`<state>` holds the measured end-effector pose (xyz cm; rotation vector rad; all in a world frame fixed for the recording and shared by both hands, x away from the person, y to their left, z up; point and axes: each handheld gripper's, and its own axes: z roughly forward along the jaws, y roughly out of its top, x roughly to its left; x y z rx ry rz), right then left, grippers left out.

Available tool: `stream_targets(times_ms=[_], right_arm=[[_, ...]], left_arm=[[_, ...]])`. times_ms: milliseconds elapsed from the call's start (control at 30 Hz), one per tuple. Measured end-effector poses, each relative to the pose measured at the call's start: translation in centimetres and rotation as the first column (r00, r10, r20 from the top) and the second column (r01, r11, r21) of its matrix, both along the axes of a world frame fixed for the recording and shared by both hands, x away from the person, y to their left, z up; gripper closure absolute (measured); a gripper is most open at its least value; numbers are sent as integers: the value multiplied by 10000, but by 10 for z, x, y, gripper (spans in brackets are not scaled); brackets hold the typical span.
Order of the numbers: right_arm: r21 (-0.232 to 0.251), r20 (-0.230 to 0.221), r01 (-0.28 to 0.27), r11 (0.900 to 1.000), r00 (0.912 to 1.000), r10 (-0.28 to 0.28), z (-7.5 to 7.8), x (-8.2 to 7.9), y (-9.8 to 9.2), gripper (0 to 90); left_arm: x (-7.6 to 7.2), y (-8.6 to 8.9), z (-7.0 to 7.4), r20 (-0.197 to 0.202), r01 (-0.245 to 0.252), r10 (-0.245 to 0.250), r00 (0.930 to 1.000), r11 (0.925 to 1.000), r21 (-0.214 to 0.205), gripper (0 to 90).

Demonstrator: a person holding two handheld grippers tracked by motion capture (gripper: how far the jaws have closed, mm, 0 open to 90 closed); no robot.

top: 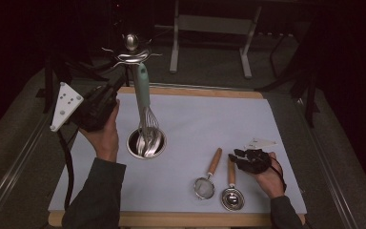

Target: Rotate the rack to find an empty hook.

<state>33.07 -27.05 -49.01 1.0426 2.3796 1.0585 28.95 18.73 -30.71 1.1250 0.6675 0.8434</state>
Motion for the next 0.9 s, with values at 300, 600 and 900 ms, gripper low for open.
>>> stream_targets(times_ms=[300, 600, 900], right_arm=[[1, -14, 23, 10000, 10000, -23, 0, 0, -1, 636], [-16, -33, 1, 10000, 10000, -1, -1, -1, -1, 636], [13, 13, 43, 10000, 10000, -43, 0, 0, -3, 635]], left_arm=[[7, 4, 6, -121, -255, 253, 9996, 9995, -173, 900], [12, 13, 8, -276, -563, 561, 9980, 9984, -65, 900], [21, 20, 13, -574, -925, 918, 9941, 9956, -109, 900]])
